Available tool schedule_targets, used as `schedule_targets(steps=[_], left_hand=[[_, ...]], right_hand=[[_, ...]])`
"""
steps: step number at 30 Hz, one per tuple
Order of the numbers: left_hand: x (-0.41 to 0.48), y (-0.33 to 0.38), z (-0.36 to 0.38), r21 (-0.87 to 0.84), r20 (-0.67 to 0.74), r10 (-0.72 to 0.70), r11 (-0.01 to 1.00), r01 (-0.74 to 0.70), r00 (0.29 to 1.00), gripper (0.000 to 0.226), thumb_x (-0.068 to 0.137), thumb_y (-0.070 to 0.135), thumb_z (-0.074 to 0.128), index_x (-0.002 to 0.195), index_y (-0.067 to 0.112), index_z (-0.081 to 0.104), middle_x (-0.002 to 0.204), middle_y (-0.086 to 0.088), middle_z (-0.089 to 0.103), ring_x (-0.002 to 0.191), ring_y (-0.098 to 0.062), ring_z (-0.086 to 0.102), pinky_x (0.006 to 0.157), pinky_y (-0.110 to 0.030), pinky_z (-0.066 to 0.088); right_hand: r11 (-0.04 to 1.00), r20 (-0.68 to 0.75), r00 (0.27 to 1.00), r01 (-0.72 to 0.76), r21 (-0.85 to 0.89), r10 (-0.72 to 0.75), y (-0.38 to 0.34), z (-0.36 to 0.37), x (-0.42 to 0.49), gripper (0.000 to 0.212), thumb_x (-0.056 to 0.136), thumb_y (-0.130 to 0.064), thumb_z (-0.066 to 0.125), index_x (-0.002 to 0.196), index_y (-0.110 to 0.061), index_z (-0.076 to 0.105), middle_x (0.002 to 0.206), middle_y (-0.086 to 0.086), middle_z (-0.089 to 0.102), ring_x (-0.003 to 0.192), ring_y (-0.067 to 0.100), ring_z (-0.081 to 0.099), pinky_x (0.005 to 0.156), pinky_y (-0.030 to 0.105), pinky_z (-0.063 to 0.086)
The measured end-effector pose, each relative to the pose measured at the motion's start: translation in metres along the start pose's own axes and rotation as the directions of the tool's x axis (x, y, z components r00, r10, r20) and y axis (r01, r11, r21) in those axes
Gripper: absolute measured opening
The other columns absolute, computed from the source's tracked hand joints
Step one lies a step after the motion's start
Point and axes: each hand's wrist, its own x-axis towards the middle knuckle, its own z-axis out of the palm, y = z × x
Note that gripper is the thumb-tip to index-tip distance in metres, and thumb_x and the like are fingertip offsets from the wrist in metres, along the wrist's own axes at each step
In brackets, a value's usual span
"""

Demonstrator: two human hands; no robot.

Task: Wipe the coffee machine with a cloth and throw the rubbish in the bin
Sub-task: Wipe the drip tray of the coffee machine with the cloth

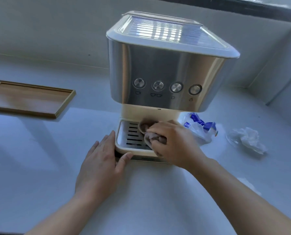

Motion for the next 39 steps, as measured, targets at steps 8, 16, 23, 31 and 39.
schedule_targets(steps=[8, 16, 23, 31, 39], left_hand=[[0.001, -0.002, 0.003, -0.009, 0.016, 0.036, 0.999, -0.036, 0.999, 0.071, 0.092, 0.059, 0.033, 0.153, 0.022, 0.022, 0.153, 0.005, 0.042, 0.144, -0.016, 0.030, 0.124, -0.035, 0.016], [0.002, -0.004, 0.001, -0.011, 0.028, 0.049, 0.999, -0.049, 0.998, 0.069, 0.096, 0.050, 0.043, 0.155, 0.023, 0.019, 0.159, 0.007, 0.035, 0.146, -0.011, 0.027, 0.124, -0.031, 0.015], [0.002, 0.002, -0.005, -0.022, 0.063, 0.023, 1.000, -0.021, 0.998, 0.084, 0.082, 0.069, 0.026, 0.149, 0.019, 0.031, 0.143, 0.000, 0.053, 0.134, -0.022, 0.040, 0.115, -0.046, 0.033], [0.002, -0.002, -0.002, -0.030, 0.048, 0.023, 0.999, -0.022, 0.999, 0.087, 0.082, 0.072, 0.020, 0.154, 0.023, 0.020, 0.151, 0.006, 0.045, 0.143, -0.016, 0.031, 0.124, -0.035, 0.017], [0.001, 0.001, -0.003, -0.056, 0.040, 0.021, 0.998, -0.019, 0.999, 0.075, 0.092, 0.060, 0.038, 0.153, 0.021, 0.024, 0.153, 0.006, 0.044, 0.144, -0.016, 0.032, 0.124, -0.035, 0.018]], right_hand=[[0.970, -0.214, 0.947, -0.245, -0.007, 0.238, -0.003, 0.009, -0.028, 0.012, 0.086, -0.017, 0.058, 0.085, -0.022, 0.069, 0.097, -0.009, 0.069, 0.084, 0.027, 0.054, 0.079, 0.032, 0.043], [0.996, 0.082, 0.994, 0.071, -0.053, -0.067, -0.050, 0.033, 0.005, 0.027, 0.086, -0.020, 0.061, 0.112, -0.021, 0.071, 0.126, -0.005, 0.065, 0.115, 0.022, 0.057, 0.102, 0.035, 0.039], [0.990, -0.198, 0.976, -0.109, -0.091, 0.089, 0.001, 0.002, -0.043, 0.024, 0.087, -0.016, 0.070, 0.111, -0.019, 0.074, 0.119, -0.007, 0.069, 0.111, 0.020, 0.058, 0.095, 0.032, 0.049], [0.736, -0.257, 0.723, -0.484, 0.473, 0.641, 0.018, 0.003, 0.006, 0.023, 0.090, -0.018, 0.044, 0.072, -0.016, 0.058, 0.070, 0.006, 0.064, 0.072, 0.027, 0.060, 0.071, 0.049, 0.053], [0.947, -0.344, 0.894, -0.318, -0.033, 0.288, -0.022, 0.018, -0.052, 0.026, 0.095, -0.022, 0.054, 0.114, -0.015, 0.070, 0.120, -0.001, 0.067, 0.117, 0.017, 0.055, 0.099, 0.030, 0.042]])
